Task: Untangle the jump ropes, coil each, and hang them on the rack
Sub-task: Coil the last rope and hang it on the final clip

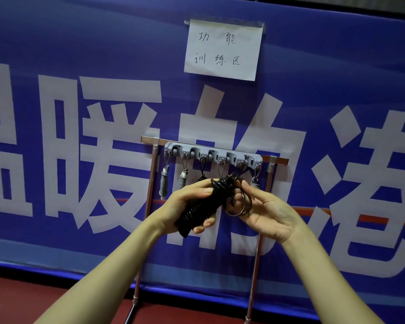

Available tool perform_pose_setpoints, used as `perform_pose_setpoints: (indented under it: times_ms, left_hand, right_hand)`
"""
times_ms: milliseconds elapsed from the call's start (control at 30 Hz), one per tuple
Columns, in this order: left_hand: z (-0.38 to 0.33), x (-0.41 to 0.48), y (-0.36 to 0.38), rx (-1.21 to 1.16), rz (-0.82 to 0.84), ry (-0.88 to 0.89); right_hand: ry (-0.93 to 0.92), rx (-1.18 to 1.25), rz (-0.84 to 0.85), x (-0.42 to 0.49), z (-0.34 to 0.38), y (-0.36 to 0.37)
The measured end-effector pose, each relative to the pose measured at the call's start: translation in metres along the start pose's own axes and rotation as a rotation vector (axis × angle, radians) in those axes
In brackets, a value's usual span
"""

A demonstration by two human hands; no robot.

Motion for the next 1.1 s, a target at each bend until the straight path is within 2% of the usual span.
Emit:
perform_pose_setpoints:
  times_ms: [300, 467, 567, 733, 800, 900, 967, 1100]
  left_hand:
    - [-0.006, -0.005, 0.002, 0.021, 0.101, -0.099]
    - [0.000, -0.002, 0.006, -0.056, 0.120, -0.081]
    - [0.006, 0.003, 0.008, -0.070, 0.071, -0.072]
    - [0.012, 0.009, 0.011, 0.113, -0.068, -0.025]
    - [0.012, 0.011, 0.008, 0.122, -0.118, 0.003]
    - [0.010, 0.009, -0.001, 0.129, -0.214, 0.044]
    - [0.010, 0.007, -0.003, 0.176, -0.245, 0.068]
    - [0.012, 0.006, -0.001, 0.235, -0.279, 0.094]
  right_hand:
    - [0.056, -0.112, 0.026, -0.005, 0.002, -0.002]
    - [-0.098, -0.192, 0.035, -0.005, 0.003, 0.005]
    - [-0.254, -0.285, -0.001, 0.001, 0.001, 0.003]
    - [-0.551, -0.557, -0.194, 0.007, 0.000, -0.005]
    - [-0.550, -0.616, -0.184, 0.007, 0.003, -0.004]
    - [-0.461, -0.626, -0.057, 0.006, 0.006, -0.003]
    - [-0.486, -0.705, -0.127, 0.004, 0.009, -0.005]
    - [-0.546, -0.635, -0.219, 0.003, 0.013, -0.007]
Point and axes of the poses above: each hand's wrist, its own x-axis towards the middle knuckle, its own y-axis out of the palm, z = x × y, the point moved 4 cm from there along x, towards the middle knuckle, and after that the axes turned 3 degrees about x, right-handed, at the moved point
